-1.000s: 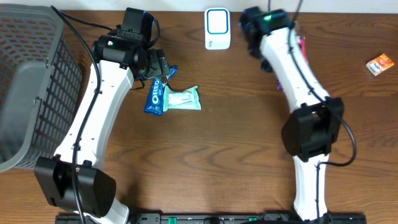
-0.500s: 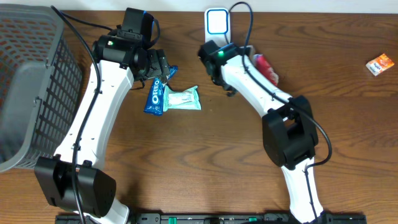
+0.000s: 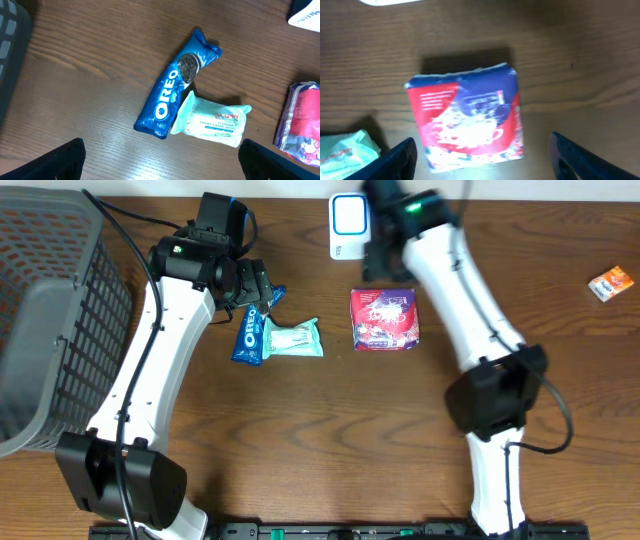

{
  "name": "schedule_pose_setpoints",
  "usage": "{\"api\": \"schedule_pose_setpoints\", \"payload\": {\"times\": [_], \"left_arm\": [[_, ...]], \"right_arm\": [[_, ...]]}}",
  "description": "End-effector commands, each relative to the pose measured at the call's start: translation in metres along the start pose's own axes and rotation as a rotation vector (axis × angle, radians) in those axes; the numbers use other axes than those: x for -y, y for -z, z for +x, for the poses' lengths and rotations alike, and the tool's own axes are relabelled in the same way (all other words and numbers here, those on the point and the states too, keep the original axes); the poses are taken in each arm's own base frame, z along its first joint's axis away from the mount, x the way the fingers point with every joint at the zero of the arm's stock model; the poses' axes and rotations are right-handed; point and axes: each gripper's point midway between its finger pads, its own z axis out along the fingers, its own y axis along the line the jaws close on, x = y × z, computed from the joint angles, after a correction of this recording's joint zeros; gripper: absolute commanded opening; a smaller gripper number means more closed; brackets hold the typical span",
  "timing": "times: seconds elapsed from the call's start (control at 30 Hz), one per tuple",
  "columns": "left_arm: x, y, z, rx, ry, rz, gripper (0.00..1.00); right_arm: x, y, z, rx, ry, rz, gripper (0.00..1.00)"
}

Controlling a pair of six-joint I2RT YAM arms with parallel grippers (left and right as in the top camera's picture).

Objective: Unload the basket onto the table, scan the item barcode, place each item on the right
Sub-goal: 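Carry the pink-purple bag up under the scanner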

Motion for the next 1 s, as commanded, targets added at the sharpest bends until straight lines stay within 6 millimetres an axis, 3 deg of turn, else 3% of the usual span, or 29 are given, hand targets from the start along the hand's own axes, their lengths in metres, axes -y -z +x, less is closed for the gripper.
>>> {"api": "schedule_pose_setpoints", "payload": {"times": [0.0,0.13,0.3,0.53,0.6,0.67,0.73,0.83,0.97], "left_arm": [[-0.002,-0.001,-0.001,-0.001,-0.002,-0.011,0.98],[-0.002,-0.001,-0.001,-0.001,-0.002,-0.011,0.98],[-0.002,-0.001,-0.001,-0.001,-0.002,-0.011,0.98],[-0.002,-0.001,-0.001,-0.001,-0.002,-0.011,0.98],[-0.002,-0.001,-0.001,-0.001,-0.002,-0.011,0.98],[-0.002,-0.001,-0.001,-0.001,-0.002,-0.011,0.98],[-0.002,-0.001,-0.001,-0.001,-0.002,-0.011,0.98],[-0.002,-0.001,-0.001,-0.001,-0.002,-0.011,0.98],[-0.002,-0.001,-0.001,-0.001,-0.002,-0.011,0.98]], "right_arm": [[0.005,0.002,0.003,-0.102,0.049,-0.237,0.75],[0.011,-0.015,0.022,-0.232,0.054,-0.443,0.68],[0.016,-0.054,0.042,-0.317,0.001,-0.566,0.69],[0.0,-0.099,0.071,-0.356,-0.049,-0.723,0.68],[0.0,-0.111,0.08,-0.371,-0.072,-0.716,0.54],[0.001,-0.12,0.086,-0.379,-0.094,-0.713,0.23],[0.0,-0.122,0.089,-0.381,-0.098,-0.712,0.05],[-0.005,-0.116,0.083,-0.364,-0.085,-0.726,0.01],[-0.019,-0.086,0.051,-0.286,-0.074,-0.808,0.01]]}}
